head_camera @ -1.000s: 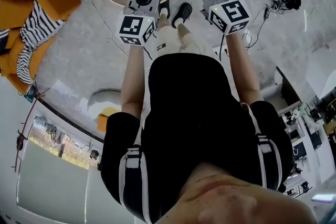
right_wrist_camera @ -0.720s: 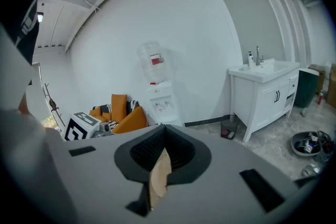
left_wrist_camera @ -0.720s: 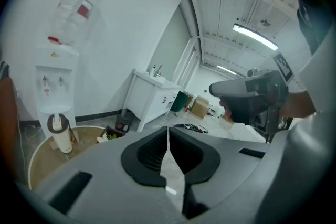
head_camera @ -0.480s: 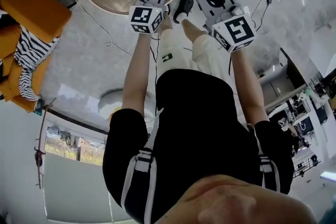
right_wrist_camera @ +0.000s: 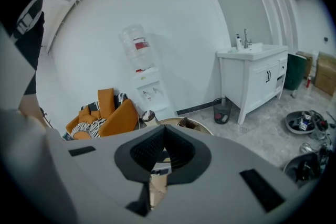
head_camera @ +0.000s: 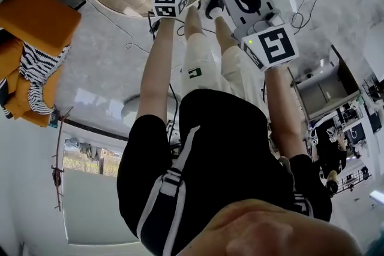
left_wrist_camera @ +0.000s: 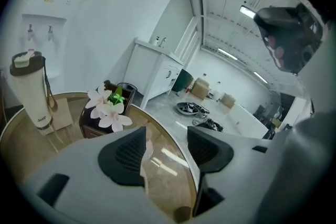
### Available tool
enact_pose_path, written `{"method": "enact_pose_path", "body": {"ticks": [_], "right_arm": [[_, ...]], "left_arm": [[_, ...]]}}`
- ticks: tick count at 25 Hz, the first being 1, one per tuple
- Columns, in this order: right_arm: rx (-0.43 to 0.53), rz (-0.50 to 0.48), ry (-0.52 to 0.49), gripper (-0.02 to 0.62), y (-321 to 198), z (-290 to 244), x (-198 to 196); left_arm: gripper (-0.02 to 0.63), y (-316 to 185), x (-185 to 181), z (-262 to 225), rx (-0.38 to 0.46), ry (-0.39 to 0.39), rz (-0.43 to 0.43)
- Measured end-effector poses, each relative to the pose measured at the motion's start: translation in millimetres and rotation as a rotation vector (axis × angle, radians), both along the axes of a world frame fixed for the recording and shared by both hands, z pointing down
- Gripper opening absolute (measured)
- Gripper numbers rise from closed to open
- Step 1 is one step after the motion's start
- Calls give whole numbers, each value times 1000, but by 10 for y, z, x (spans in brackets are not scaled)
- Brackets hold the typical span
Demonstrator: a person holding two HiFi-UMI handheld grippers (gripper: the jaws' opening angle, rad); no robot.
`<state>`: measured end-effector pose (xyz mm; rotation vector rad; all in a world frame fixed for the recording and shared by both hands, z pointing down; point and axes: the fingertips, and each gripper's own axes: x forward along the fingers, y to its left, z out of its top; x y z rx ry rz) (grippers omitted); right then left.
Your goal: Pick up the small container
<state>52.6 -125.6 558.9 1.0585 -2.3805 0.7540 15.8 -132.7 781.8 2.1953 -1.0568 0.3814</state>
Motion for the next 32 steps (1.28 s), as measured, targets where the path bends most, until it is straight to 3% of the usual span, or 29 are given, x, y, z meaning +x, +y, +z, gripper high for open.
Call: {"method": "enact_pose_path", "body": {"ticks": [10,20,32], "right_arm": [[-71,23,-7,5,59,439,46],[-97,31,9,5,220,548,72],[-116,63,11,5,272,614,104]], "left_arm": [[255,-175,9,690,-1,-83,-20],[253,-339,131,846,46,-184,18],[150,-411,80,947,89,-272,4]]}}
